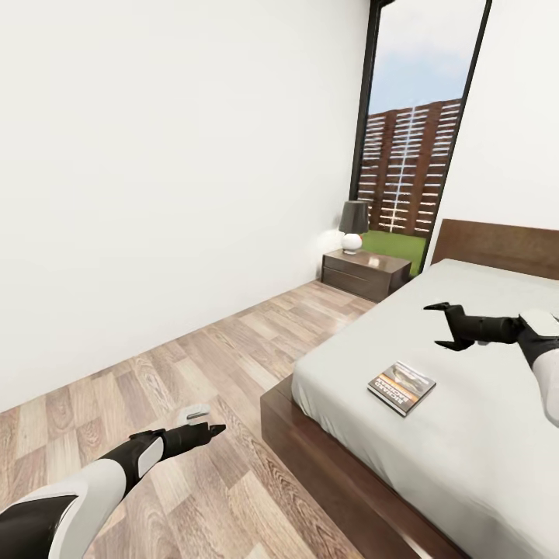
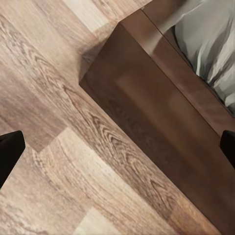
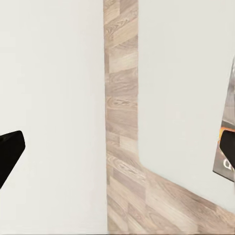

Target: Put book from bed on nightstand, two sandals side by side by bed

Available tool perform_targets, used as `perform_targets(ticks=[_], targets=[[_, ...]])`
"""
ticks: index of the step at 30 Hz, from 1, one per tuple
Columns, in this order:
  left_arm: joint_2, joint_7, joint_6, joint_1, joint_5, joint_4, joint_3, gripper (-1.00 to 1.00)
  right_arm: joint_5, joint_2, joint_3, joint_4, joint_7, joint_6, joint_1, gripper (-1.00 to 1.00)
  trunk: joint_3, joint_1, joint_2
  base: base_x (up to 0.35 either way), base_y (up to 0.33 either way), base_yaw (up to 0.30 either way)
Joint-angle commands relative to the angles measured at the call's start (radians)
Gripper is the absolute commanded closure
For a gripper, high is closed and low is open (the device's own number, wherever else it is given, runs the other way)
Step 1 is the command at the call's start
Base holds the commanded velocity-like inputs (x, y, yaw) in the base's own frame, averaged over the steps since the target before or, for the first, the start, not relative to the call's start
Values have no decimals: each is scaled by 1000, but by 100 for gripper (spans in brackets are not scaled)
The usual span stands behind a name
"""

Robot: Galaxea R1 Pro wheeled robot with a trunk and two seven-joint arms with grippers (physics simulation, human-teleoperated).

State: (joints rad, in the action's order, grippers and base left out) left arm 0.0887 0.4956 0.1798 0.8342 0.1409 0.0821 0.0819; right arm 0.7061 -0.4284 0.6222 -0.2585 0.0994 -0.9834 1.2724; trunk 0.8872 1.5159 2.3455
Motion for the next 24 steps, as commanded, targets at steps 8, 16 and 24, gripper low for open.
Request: perform_targets(ticks=[8,16,24], targets=[[0,5,10,0,5,1,7,-100,-7,0,0,81,-77,33,1,-100,1,0,0,0,0,0],[-1,4,10,0,5,1,7,-100,-62,0,-1,100,-114,53,1,-100,1,0,0,0,0,0],[-2,3,11,0,5,1,7,-100,-82,0,-1,102,-131,59,1,-100,1,0,0,14,-7,0]])
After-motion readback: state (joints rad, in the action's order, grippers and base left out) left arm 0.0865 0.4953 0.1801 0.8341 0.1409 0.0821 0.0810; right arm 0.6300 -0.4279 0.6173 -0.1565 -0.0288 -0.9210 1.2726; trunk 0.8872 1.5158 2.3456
